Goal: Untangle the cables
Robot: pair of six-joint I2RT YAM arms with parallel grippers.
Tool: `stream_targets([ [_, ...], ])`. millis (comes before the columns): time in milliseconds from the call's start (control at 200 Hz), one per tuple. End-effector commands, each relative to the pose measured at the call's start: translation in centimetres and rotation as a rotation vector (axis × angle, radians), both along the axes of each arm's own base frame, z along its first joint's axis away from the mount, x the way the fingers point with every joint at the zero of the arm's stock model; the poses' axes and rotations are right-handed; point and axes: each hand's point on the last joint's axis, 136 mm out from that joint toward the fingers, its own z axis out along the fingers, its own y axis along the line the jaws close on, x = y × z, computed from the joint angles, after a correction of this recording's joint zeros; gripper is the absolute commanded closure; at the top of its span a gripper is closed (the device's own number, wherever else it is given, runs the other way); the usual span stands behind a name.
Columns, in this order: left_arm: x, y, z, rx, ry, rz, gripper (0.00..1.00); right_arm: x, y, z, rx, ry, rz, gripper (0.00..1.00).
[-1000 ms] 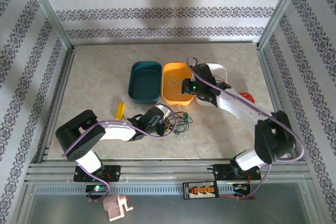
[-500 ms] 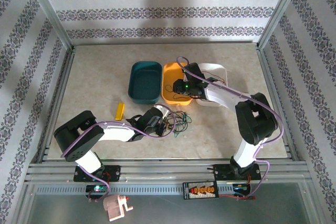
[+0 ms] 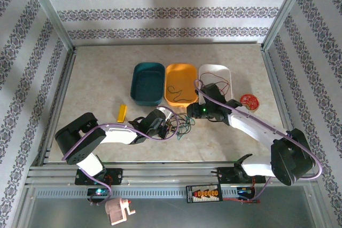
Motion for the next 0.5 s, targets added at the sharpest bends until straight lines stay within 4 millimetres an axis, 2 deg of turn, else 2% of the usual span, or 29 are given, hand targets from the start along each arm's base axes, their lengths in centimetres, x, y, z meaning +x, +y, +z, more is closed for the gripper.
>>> stream_targets([
  [0,-0.9,1.5,-2.3,0.092,0.047,0.008,1.00,-2.6,0.0,-1.1,-0.014,0.062,0.084,0.64],
  [185,-0.8,1.3,-2.2,0.090,0.048,0.006,1.00,-2.1,-0.2,-2.4,-0.062,0.074,0.084,0.64],
  [495,-0.9,1.3,-2.3,0.086,0.059,0.013,1.00,-1.7,0.8,-3.3,-0.102,0.080,0.125,0.64],
])
